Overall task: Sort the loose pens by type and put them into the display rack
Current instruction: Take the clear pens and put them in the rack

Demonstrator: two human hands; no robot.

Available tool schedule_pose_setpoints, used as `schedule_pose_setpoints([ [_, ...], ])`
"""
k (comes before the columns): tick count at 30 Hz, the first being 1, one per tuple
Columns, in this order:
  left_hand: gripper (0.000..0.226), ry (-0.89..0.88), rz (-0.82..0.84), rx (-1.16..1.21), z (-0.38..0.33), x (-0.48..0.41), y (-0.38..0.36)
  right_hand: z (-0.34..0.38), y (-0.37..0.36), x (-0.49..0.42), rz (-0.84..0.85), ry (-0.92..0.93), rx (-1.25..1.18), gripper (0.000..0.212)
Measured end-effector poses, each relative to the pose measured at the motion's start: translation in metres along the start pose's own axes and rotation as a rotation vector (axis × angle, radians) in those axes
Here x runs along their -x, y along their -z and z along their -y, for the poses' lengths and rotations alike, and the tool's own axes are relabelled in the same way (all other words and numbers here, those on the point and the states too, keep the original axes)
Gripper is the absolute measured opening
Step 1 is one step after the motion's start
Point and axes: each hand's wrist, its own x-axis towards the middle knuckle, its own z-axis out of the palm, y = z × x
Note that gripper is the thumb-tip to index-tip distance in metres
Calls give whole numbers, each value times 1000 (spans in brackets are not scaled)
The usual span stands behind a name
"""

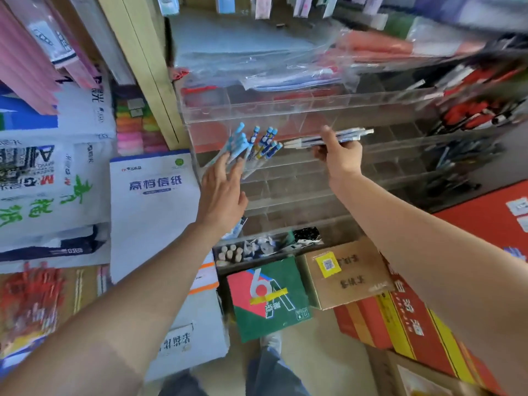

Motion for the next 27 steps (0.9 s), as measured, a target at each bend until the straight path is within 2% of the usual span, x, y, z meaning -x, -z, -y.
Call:
schedule_pose_setpoints([
  [5,67,88,13,-41,-11,-7,0,-5,-16,-22,74,67,319,33],
  [10,66,107,5,-63,-14,-7,-4,-12,-22,-28,173,113,469,29],
  [14,65,126,-2,-72,-15,-8,-7,-13,-18,-34,215,107,470,18],
  [18,65,137,1,-69,-16,-9,-8,-15,-14,-30,223,177,419,21],
  [23,64,106,17,-4,-13,-5,-2,-21,-13,-15,102,165,350,55],
  [27,45,76,-115,98,-6,10,14,-26,-16,24,47,178,299,25],
])
